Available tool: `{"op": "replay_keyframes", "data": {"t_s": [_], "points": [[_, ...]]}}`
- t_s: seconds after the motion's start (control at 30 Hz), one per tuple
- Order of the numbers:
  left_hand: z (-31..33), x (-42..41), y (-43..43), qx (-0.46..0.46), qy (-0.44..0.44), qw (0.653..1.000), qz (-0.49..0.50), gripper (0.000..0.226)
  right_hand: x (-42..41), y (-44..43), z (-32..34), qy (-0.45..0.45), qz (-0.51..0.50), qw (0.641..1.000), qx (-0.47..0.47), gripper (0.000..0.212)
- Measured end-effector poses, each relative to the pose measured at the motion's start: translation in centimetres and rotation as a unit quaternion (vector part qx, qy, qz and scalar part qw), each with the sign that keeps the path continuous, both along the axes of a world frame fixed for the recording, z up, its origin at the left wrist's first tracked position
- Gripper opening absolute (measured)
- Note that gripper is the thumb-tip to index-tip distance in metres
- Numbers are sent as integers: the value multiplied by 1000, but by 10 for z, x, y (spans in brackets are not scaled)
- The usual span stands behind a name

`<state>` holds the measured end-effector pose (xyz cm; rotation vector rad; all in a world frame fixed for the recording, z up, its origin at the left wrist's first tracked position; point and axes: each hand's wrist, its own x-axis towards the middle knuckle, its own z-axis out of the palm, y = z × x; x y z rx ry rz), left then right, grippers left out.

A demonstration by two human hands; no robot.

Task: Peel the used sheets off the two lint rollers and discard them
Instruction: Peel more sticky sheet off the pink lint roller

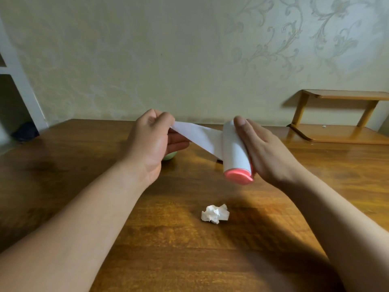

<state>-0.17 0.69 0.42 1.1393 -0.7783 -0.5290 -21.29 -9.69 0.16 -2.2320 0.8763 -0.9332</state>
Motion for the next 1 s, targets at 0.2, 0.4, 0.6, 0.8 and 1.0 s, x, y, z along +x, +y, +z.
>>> {"op": "replay_keyframes", "data": {"t_s": [0.2, 0.4, 0.6, 0.8, 1.0], "points": [[4, 0, 2, -51, 189, 974, -116, 10, 0, -10, -6, -26, 11, 1000, 9, 51], [1, -4, -2, -36, 210, 973, -83, 15, 3, -13, -9, -26, 25, 999, -8, 48], [-12, -12, -7, 39, 30, 999, 4, 28, 6, -11, -12, -27, 33, 999, -21, 44], [-11, -11, 1, 109, -209, 972, 8, 61, 3, -12, -12, -40, 46, 998, -23, 51], [-9, -17, 9, 188, -397, 894, -86, 30, 0, -10, -10, -34, 31, 998, -42, 58]]}}
